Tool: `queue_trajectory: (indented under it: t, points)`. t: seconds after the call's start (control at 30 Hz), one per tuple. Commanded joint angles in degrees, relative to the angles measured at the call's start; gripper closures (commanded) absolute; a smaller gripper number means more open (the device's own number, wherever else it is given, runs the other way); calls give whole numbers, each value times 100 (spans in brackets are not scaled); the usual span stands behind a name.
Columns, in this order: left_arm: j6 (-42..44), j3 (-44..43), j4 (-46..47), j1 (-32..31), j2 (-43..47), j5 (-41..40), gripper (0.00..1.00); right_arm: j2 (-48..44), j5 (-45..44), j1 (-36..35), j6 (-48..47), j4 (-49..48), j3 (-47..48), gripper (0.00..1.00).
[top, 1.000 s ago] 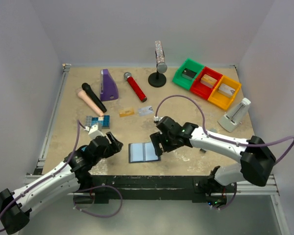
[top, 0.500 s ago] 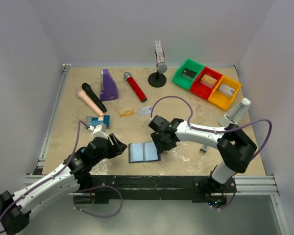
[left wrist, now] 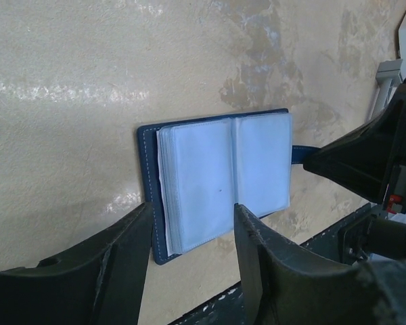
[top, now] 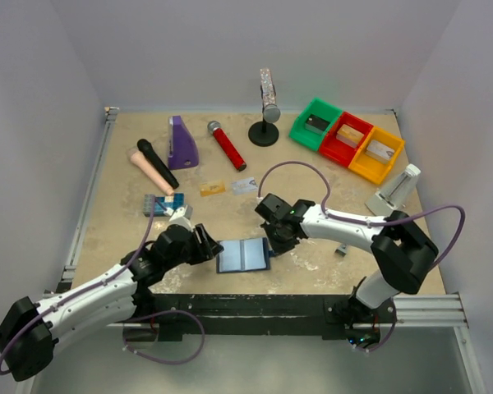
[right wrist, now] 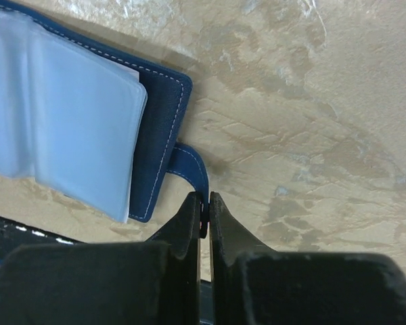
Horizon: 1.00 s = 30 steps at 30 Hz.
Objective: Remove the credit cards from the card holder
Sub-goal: Remove the credit card from the card holder.
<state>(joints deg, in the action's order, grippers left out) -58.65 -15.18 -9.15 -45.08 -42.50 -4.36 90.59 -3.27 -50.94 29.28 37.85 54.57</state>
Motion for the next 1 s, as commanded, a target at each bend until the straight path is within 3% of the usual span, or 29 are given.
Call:
queue_trajectory:
  t: [0.0,0.43,0.97]
  points:
    - [284,-73,501,-18,-118,58,45,-602,185,14,-36,-163,-200,100]
    - [284,165,1872,-18,-706,813,44,-1544,748,-13,227,-409,-719,100]
    - [223,217,1899,-18,-1436,893,44,-1483,819,-13,272,-497,-728,100]
